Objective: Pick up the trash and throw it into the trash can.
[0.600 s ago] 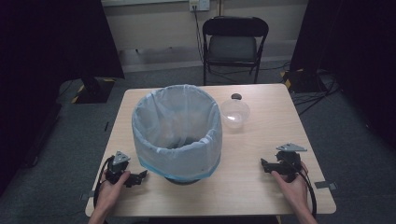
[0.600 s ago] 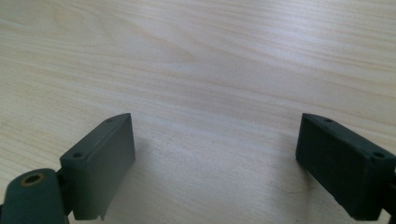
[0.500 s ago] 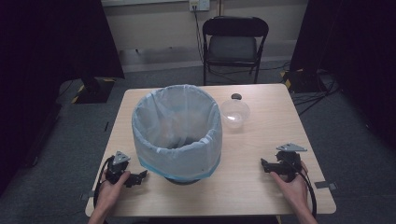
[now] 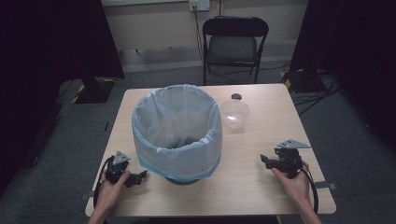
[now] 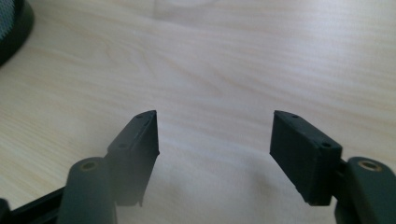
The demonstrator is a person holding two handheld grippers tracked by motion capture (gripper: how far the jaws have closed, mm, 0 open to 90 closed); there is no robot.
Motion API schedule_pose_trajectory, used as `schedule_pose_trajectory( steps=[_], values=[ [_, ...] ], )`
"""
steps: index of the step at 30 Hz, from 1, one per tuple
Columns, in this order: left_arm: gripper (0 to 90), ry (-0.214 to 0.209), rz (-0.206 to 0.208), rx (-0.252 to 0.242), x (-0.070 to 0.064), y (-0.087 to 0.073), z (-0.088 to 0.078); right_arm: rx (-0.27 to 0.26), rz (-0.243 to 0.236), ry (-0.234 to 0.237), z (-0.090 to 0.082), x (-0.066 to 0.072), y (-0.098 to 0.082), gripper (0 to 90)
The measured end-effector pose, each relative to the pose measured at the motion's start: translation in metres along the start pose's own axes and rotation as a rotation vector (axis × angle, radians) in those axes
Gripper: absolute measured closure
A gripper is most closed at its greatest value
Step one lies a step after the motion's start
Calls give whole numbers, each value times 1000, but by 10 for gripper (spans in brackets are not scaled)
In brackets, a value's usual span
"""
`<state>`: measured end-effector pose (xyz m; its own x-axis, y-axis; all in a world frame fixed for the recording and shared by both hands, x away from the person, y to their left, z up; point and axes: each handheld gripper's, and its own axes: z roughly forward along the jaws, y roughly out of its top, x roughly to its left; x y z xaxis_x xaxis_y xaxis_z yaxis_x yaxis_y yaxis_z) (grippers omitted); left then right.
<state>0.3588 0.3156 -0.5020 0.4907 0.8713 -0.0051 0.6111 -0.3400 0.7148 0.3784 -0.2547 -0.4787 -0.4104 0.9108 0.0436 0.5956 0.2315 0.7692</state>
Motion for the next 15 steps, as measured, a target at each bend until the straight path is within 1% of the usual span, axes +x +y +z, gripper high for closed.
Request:
schedule_pose_trajectory(
  steps=[1,2,3,5,6,7,8,9,11,12,13,14,15],
  values=[
    [0,0,0,0,0,0,0,-11,2,9,0,-1,3,351],
    [0,0,0,0,0,0,0,-11,2,9,0,-1,3,351],
    [0,0,0,0,0,0,0,-32,-5,21,0,-1,8,397],
    [0,0,0,0,0,0,0,-27,-18,25,2,0,12,395],
    [0,0,1,0,0,0,0,-22,-15,25,3,1,15,393],
    [0,0,0,0,0,0,0,-29,-18,13,5,1,17,400],
    [0,0,0,0,0,0,0,-43,-22,13,5,2,20,423],
    [0,0,1,0,0,0,0,-61,-20,19,6,1,23,425],
    [0,0,0,0,0,0,0,-75,-27,23,8,1,31,421],
    [0,0,0,0,0,0,0,-75,-27,23,8,1,31,421],
    [0,0,0,0,0,0,0,-104,-43,31,10,1,41,434],
    [0,0,0,0,0,0,0,-103,-45,31,11,1,45,441],
    [0,0,0,0,0,0,0,-103,-45,31,11,1,45,441]
  ],
)
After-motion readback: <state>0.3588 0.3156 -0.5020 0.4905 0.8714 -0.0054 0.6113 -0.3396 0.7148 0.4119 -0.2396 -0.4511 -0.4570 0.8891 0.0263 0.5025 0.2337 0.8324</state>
